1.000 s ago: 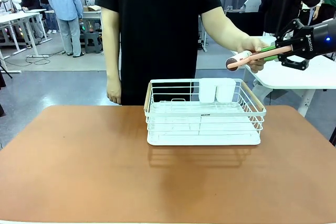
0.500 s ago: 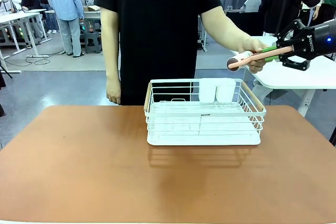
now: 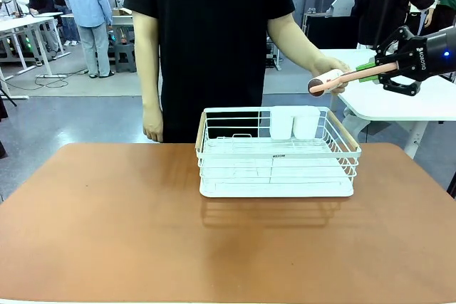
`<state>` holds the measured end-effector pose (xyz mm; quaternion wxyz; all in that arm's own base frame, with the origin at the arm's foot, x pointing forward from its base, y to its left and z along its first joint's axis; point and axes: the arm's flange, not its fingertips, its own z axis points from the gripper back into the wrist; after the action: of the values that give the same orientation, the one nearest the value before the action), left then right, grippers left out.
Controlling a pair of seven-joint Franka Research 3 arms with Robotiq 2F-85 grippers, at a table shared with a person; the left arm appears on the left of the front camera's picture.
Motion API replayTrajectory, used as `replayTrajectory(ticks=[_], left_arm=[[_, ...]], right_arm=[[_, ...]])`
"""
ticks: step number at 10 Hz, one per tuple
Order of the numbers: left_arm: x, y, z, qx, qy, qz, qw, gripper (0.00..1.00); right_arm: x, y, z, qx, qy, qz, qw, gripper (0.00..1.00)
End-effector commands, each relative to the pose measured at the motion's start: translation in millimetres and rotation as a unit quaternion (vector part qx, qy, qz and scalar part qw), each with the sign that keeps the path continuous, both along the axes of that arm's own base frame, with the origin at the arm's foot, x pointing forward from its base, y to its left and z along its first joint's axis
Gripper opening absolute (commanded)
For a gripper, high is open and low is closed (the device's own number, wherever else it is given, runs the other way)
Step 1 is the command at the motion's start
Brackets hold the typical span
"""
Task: Clean the table.
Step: Clean the table with the Lint Roller when the human lifts the Dish drying rack.
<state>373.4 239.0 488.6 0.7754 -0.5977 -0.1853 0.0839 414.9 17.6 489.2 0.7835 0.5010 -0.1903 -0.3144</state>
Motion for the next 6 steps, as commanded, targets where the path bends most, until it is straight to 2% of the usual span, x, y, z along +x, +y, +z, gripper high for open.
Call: replayTrajectory(ticks=[1,6], left_arm=[[-2.5,1.6,0.5,-0.006,-0.006,-0.002,1.0,1.0],[-2.5,1.6,0.5,-0.006,-0.006,-0.002,1.0,1.0]], right_arm=[[-0.2,2.1,1.4,-0.002,-0.002,0.002,1.0,0.0],[-0.2,2.1,1.4,-0.002,-0.002,0.002,1.0,0.0]])
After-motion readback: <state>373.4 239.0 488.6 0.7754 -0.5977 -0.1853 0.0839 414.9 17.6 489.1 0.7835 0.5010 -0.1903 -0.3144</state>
